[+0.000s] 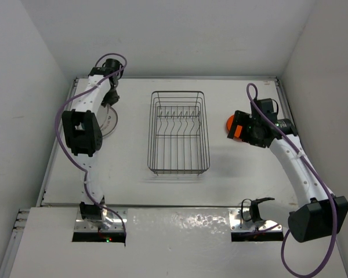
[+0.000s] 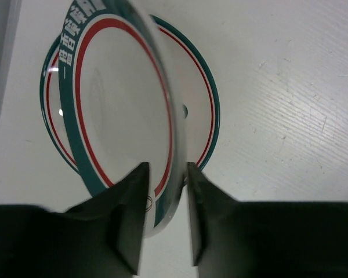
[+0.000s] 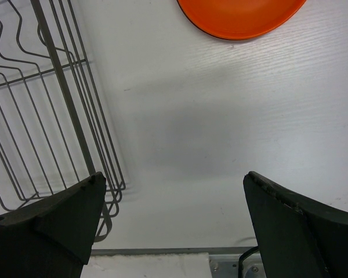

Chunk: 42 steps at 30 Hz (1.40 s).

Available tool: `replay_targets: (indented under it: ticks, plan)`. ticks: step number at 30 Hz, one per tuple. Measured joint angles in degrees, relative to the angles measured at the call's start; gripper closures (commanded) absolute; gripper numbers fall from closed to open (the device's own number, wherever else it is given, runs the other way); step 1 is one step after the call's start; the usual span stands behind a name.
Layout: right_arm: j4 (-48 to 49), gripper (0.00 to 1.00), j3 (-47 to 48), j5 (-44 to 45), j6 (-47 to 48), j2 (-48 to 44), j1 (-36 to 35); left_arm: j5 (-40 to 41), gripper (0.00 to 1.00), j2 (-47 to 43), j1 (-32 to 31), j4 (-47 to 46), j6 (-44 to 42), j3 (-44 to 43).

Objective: Unload the plates from the dish rack

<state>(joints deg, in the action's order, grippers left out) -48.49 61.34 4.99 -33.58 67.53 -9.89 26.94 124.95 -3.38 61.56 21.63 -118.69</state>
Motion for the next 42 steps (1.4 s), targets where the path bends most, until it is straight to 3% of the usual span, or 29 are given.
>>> replay_targets:
  ticks: [1, 2, 5, 6, 7, 12, 16, 24, 29, 35, 42]
  plan:
    - [0.0, 0.01, 0.02, 0.0, 0.0, 0.0, 0.0, -0.44, 0.62, 0.0, 0.0, -0.11, 0.0, 0.39]
    - [0.0, 0.01, 0.04, -0.02, 0.0, 0.0, 0.0, -0.79, 0.49, 0.0, 0.0, -0.07, 0.04, 0.76]
    - [0.02, 0.01, 0.07, -0.02, -0.02, 0.02, 0.0, -1.95, 0.32, -0.07, -0.02, -0.02, 0.02, 1.27]
    - [0.04, 0.01, 0.07, -0.04, -0.02, 0.04, 0.0, -2.01, 0.08, -0.13, -0.02, 0.0, 0.0, 1.27]
    - [0.13, 0.01, 0.07, -0.07, -0.02, 0.07, 0.0, -2.1, 0.0, -0.31, -0.02, 0.02, -0.37, 1.27]
    - [0.39, 0.01, 0.39, 0.2, 0.15, 0.72, 0.0, -2.84, 0.0, -3.41, -0.07, 0.42, 0.11, 1.79]
    - [-0.15, 0.01, 2.71, 1.27, 1.14, 2.34, 0.0, -4.72, 0.0, -12.28, -0.15, -1.49, 0.09, 8.17]
    - [-4.13, 0.01, 11.65, 6.49, 4.96, 1.95, 0.0, -13.99, 0.0, -41.79, -0.17, -13.33, 0.74, 31.89]
    - [-6.78, 0.01, 13.62, 10.36, 8.57, -3.58, 0.0, -14.67, 0.0, -58.1, -0.17, -22.38, 1.16, 49.22]
    - [-11.23, 0.01, 17.22, 14.99, 11.98, -10.97, -0.31, -11.47, 0.0, -65.55, -0.17, -23.93, 0.68, 57.88]
    - [-17.64, 0.01, 13.11, 17.53, 14.08, -19.1, -0.44, -7.34, 0.0, -70.51, -0.39, -20.85, -0.74, 59.89]
